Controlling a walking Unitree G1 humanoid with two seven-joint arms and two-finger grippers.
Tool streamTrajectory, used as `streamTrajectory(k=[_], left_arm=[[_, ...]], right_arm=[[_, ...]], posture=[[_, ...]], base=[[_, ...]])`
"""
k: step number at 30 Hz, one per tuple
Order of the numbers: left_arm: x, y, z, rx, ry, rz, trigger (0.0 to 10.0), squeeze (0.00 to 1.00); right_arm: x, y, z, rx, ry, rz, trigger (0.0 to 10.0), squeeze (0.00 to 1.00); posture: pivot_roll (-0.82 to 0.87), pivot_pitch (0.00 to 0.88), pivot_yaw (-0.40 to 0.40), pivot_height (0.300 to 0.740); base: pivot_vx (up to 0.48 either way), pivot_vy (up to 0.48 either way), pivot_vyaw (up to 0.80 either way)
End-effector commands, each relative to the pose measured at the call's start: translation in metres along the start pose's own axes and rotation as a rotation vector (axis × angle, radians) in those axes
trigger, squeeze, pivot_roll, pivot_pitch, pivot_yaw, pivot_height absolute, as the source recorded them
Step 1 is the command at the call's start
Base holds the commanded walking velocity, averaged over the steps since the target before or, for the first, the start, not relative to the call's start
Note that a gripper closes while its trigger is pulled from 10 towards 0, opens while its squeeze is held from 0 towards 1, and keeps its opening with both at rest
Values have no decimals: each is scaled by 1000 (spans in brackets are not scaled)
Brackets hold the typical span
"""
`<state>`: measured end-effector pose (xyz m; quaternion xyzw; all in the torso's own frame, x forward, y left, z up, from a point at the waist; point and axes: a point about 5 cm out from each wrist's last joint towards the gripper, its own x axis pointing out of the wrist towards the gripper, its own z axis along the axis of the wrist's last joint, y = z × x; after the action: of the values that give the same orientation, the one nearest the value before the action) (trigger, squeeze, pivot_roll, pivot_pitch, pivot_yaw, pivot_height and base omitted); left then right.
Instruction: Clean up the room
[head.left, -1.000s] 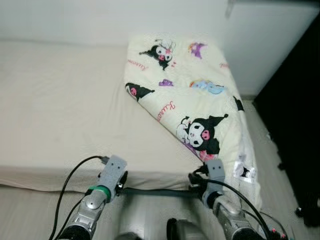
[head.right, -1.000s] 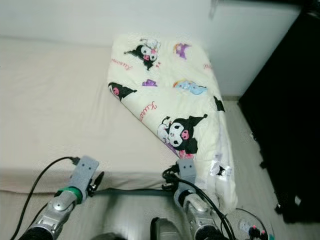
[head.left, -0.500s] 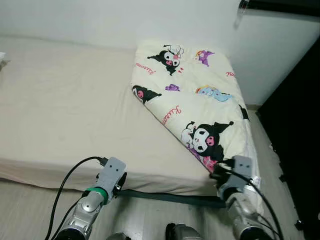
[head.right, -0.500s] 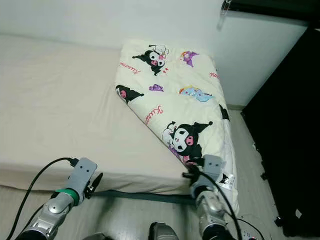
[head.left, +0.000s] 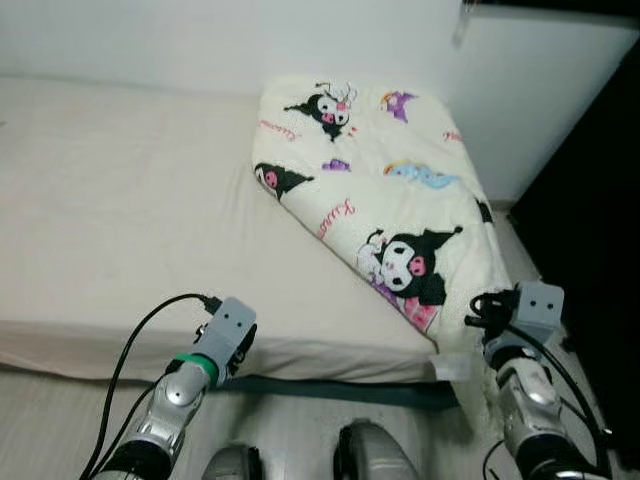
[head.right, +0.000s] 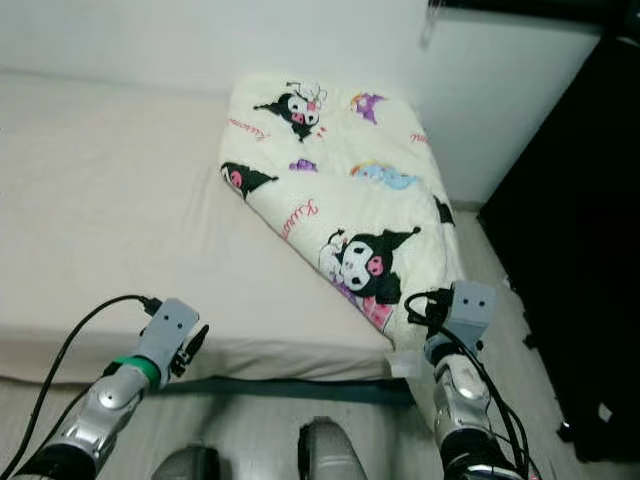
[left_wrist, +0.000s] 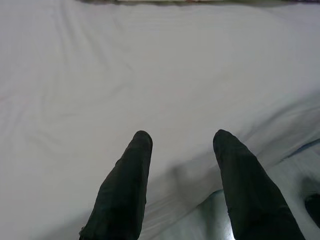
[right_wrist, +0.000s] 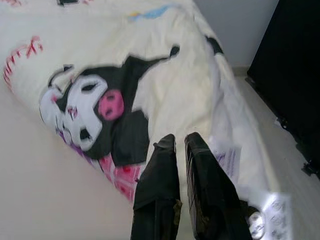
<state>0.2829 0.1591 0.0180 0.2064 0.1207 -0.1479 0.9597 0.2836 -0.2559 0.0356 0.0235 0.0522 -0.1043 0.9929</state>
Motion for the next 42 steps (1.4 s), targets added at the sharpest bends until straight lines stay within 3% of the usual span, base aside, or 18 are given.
streamTrajectory(k=[1, 3, 6, 11, 12, 17, 23, 27, 30, 32, 33, 34, 39, 41, 42], left_arm=[[0, -3, 0, -5, 1, -11, 10000, 0], [5, -6, 14, -20, -47, -21, 10000, 0], [6, -7, 17, -23, -56, -23, 10000, 0], [9, -5, 25, -34, -77, -21, 10000, 0], [8, -3, 25, -37, -77, -19, 10000, 0], [7, -1, 25, -36, -75, -19, 10000, 0], [6, 0, 25, -36, -76, -19, 10000, 0], [5, -1, 31, -42, -86, -25, 10000, 0], [5, -1, 32, -43, -87, -27, 10000, 0], [4, 1, 32, -45, -86, -28, 10000, 0], [4, 1, 32, -45, -86, -28, 10000, 0], [2, 3, 30, -48, -76, -25, 10000, 0], [0, 4, 29, -53, -67, -20, 10000, 0], [-2, 7, 28, -62, -60, -7, 10000, 0], [-2, 7, 28, -62, -60, -7, 10000, 0]], right_arm=[[-2, -6, -1, -2, -3, -26, 10000, 0], [-1, -14, 5, -18, -36, -57, 10000, 0], [-1, -16, 8, -24, -47, -67, 10000, 0], [8, -37, 40, -66, -173, -124, 10000, 0], [12, -46, 57, -107, -229, -138, 10000, 0], [14, -60, 90, -223, -351, -167, 10000, 0], [14, -75, 104, -177, -399, -243, 10000, 0], [23, -94, 93, 151, -261, -315, 10000, 0], [25, -95, 90, 197, -229, -314, 10000, 0], [30, -96, 87, 280, -152, -304, 10000, 0], [30, -96, 87, 280, -152, -304, 10000, 0], [35, -93, 82, 292, -48, -250, 10000, 0], [38, -85, 79, 281, 20, -175, 10000, 0], [48, -58, 83, 283, 40, 35, 10000, 0], [48, -58, 83, 283, 40, 35, 10000, 0]], posture=[[-68, 28, 22, 620], [-71, 34, 30, 605], [-71, 34, 30, 600], [-71, 40, 39, 581], [-70, 45, 44, 571], [-65, 57, 48, 552], [-61, 70, 52, 547], [-50, 103, 74, 547], [-48, 107, 76, 547], [-40, 123, 86, 547], [-40, 123, 86, 547], [-32, 133, 88, 547], [-25, 136, 89, 547], [-14, 134, 86, 547], [-14, 134, 86, 547]], base=[[0, 0, 0], [0, 0, 0], [0, 0, 0], [0, 0, 0], [0, 0, 0], [0, 0, 0], [0, 0, 0], [0, 0, 0], [0, 0, 0], [0, 0, 0], [0, 0, 0], [0, 0, 0], [0, 0, 0], [0, 0, 0], [0, 0, 0]])
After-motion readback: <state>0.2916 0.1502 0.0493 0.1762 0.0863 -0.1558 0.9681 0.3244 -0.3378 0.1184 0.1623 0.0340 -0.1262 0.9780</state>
